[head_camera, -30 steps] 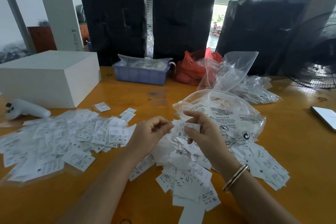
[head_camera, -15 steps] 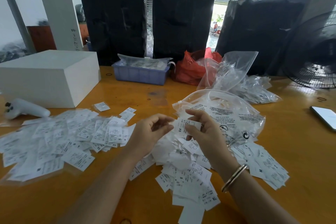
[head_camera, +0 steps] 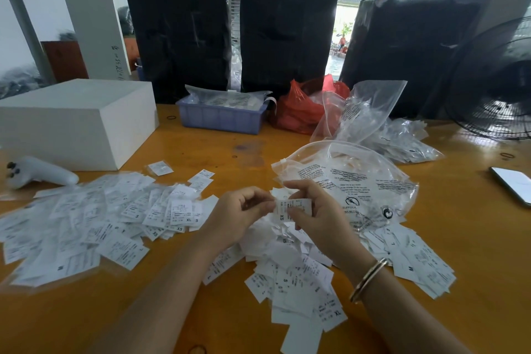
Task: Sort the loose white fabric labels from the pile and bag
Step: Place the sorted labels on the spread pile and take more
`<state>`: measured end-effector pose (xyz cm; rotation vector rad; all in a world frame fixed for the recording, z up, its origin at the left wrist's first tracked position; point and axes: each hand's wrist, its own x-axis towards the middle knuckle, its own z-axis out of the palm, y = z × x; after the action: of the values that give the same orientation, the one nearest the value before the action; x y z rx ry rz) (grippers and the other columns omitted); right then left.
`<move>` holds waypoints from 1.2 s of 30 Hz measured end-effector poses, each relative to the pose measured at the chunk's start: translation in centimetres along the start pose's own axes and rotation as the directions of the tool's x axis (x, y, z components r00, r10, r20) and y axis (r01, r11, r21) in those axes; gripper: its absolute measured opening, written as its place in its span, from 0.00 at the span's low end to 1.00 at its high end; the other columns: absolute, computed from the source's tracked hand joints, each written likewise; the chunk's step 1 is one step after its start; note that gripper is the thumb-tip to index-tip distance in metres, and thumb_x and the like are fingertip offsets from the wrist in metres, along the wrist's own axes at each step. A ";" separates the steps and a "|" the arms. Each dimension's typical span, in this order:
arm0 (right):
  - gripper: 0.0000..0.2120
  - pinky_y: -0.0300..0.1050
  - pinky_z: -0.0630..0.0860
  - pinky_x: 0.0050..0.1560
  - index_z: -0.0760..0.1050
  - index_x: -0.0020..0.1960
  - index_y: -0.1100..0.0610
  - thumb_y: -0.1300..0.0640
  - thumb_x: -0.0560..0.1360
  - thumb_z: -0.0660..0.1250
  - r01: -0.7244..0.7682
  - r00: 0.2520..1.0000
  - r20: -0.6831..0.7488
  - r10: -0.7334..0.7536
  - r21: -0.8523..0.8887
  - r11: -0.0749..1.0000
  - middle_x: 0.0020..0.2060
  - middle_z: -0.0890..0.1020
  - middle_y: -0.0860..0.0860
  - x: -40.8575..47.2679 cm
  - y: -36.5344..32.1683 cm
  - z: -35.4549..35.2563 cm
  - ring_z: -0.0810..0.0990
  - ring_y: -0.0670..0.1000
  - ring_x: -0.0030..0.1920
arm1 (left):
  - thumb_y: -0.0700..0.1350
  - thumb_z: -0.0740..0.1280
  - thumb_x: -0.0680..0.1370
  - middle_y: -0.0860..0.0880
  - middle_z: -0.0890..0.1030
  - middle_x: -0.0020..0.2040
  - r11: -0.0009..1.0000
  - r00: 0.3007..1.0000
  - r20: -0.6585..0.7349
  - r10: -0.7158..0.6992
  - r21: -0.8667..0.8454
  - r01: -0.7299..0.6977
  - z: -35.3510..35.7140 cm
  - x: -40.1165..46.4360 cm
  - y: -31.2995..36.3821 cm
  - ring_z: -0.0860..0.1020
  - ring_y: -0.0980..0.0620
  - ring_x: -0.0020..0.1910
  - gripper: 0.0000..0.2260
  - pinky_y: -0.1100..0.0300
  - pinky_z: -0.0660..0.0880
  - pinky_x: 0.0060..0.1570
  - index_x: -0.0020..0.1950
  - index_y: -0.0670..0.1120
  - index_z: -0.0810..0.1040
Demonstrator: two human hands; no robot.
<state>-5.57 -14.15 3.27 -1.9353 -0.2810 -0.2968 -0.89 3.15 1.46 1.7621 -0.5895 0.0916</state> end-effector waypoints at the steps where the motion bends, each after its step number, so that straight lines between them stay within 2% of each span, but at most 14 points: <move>1: 0.20 0.40 0.74 0.32 0.72 0.54 0.41 0.66 0.74 0.67 -0.005 1.000 0.001 0.005 -0.016 1.000 0.37 0.78 0.46 0.0 0.1 0.0 0.75 0.44 0.31 | 0.50 0.70 0.70 0.58 0.83 0.40 1.000 1.000 0.002 -0.006 -0.015 0.006 0.0 0.0 0.0 0.80 0.61 0.40 0.04 0.70 0.75 0.42 0.43 0.56 0.81; 6: 0.20 0.33 0.71 0.30 0.71 0.58 0.46 0.66 0.74 0.68 0.011 0.999 0.031 -0.007 -0.128 0.992 0.37 0.78 0.46 0.3 0.6 0.1 0.74 0.39 0.30 | 0.52 0.71 0.68 0.57 0.84 0.41 1.000 1.000 0.025 -0.019 -0.002 0.019 0.2 0.0 -0.2 0.82 0.59 0.41 0.05 0.68 0.76 0.42 0.43 0.56 0.81; 9: 0.20 0.37 0.75 0.34 0.71 0.59 0.44 0.63 0.74 0.68 0.055 0.997 0.056 -0.044 -0.211 0.976 0.38 0.79 0.46 0.2 0.8 0.4 0.77 0.41 0.34 | 0.52 0.72 0.69 0.61 0.83 0.41 0.997 0.997 0.064 -0.038 0.071 0.033 0.3 -0.1 -0.4 0.81 0.63 0.42 0.04 0.71 0.75 0.42 0.43 0.58 0.80; 12: 0.18 0.39 0.78 0.35 0.70 0.58 0.44 0.62 0.75 0.68 -0.030 0.999 0.016 0.030 0.002 1.000 0.43 0.79 0.49 0.3 1.0 0.5 0.81 0.46 0.36 | 0.47 0.72 0.73 0.60 0.83 0.40 0.994 0.999 0.007 -0.046 0.097 0.046 0.1 0.0 -0.5 0.81 0.62 0.40 0.05 0.69 0.76 0.42 0.44 0.58 0.79; 15: 0.08 0.36 0.76 0.34 0.74 0.54 0.53 0.62 0.76 0.66 -0.129 0.981 -0.119 0.151 0.174 0.976 0.43 0.80 0.54 0.5 1.2 0.2 0.81 0.46 0.32 | 0.44 0.72 0.73 0.58 0.83 0.38 0.998 0.996 -0.071 -0.048 0.037 0.051 -0.1 0.1 -0.3 0.81 0.60 0.36 0.06 0.68 0.77 0.40 0.45 0.55 0.79; 17: 0.02 0.36 0.74 0.31 0.76 0.46 0.54 0.61 0.76 0.66 -0.149 0.977 -0.139 0.162 0.100 0.984 0.36 0.82 0.52 0.5 1.4 0.4 0.78 0.44 0.28 | 0.49 0.72 0.71 0.59 0.83 0.38 0.999 0.997 -0.066 -0.046 0.019 0.048 0.0 0.0 -0.1 0.80 0.61 0.36 0.05 0.68 0.77 0.39 0.45 0.55 0.79; 20: 0.05 0.36 0.74 0.30 0.78 0.41 0.50 0.58 0.75 0.69 -0.119 0.988 -0.104 0.113 -0.050 0.992 0.32 0.81 0.46 0.1 1.5 1.3 0.75 0.40 0.26 | 0.53 0.72 0.70 0.59 0.82 0.40 0.997 0.998 -0.053 -0.043 0.060 0.046 0.2 -0.1 -0.2 0.79 0.62 0.37 0.05 0.67 0.77 0.39 0.44 0.58 0.80; 23: 0.07 0.29 0.69 0.29 0.82 0.49 0.49 0.59 0.76 0.66 0.006 0.998 -0.054 -0.019 -0.239 0.971 0.32 0.79 0.41 -0.3 1.4 2.1 0.75 0.35 0.29 | 0.47 0.73 0.73 0.58 0.81 0.39 0.996 0.997 -0.073 -0.038 0.078 0.044 0.0 -0.1 -0.5 0.79 0.60 0.36 0.06 0.65 0.78 0.39 0.43 0.59 0.80; 27: 0.17 0.31 0.69 0.37 0.76 0.65 0.52 0.62 0.78 0.61 0.180 0.982 0.130 -0.139 -0.402 0.898 0.49 0.81 0.48 -0.4 1.2 2.4 0.74 0.40 0.37 | 0.44 0.72 0.74 0.59 0.81 0.37 0.997 0.989 -0.144 -0.046 0.060 0.055 -0.7 0.0 -0.4 0.78 0.61 0.35 0.08 0.65 0.77 0.37 0.44 0.58 0.80; 29: 0.19 0.30 0.71 0.42 0.72 0.68 0.50 0.62 0.78 0.60 0.230 0.971 0.165 -0.171 -0.464 0.856 0.55 0.78 0.46 -0.1 1.1 2.0 0.72 0.38 0.39 | 0.44 0.72 0.74 0.58 0.81 0.38 0.996 0.978 -0.207 -0.034 0.078 0.051 -1.0 0.0 -0.1 0.78 0.62 0.37 0.08 0.68 0.76 0.37 0.44 0.58 0.79; 31: 0.17 0.29 0.74 0.44 0.74 0.64 0.48 0.60 0.78 0.60 0.202 0.973 -0.011 -0.233 -0.453 0.868 0.54 0.76 0.43 0.9 0.4 0.8 0.73 0.35 0.41 | 0.46 0.70 0.75 0.58 0.80 0.41 0.991 0.932 -0.361 -0.024 0.112 0.069 -1.6 0.1 0.1 0.78 0.63 0.39 0.06 0.69 0.75 0.34 0.45 0.58 0.78; 33: 0.14 0.31 0.75 0.40 0.77 0.55 0.47 0.63 0.77 0.61 0.154 0.913 -0.299 -0.277 -0.375 0.914 0.48 0.77 0.41 2.8 0.1 -1.7 0.75 0.36 0.38 | 0.49 0.68 0.77 0.60 0.79 0.44 0.976 0.840 -0.543 -0.002 0.181 0.120 -2.4 0.2 0.1 0.77 0.63 0.39 0.03 0.70 0.72 0.30 0.48 0.58 0.76; 35: 0.15 0.33 0.70 0.30 0.79 0.53 0.49 0.65 0.78 0.59 0.026 0.870 -0.455 -0.189 -0.341 0.940 0.47 0.81 0.47 5.5 0.6 -4.6 0.73 0.40 0.31 | 0.46 0.66 0.78 0.59 0.77 0.47 0.942 0.737 -0.675 0.029 0.265 0.206 -3.6 0.2 -0.2 0.75 0.64 0.40 0.04 0.71 0.69 0.32 0.52 0.53 0.77; 36: 0.15 0.35 0.69 0.30 0.79 0.55 0.52 0.65 0.78 0.57 -0.091 0.878 -0.467 -0.106 -0.379 0.921 0.50 0.82 0.51 6.7 1.1 -5.9 0.72 0.41 0.29 | 0.44 0.66 0.78 0.56 0.76 0.49 0.927 0.694 -0.720 0.031 0.281 0.249 -4.4 0.2 -0.5 0.74 0.62 0.40 0.06 0.70 0.69 0.34 0.54 0.51 0.77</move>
<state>0.62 -19.70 6.69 -2.1707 0.1149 -0.8823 0.59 7.20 2.30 1.9177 0.1327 0.8197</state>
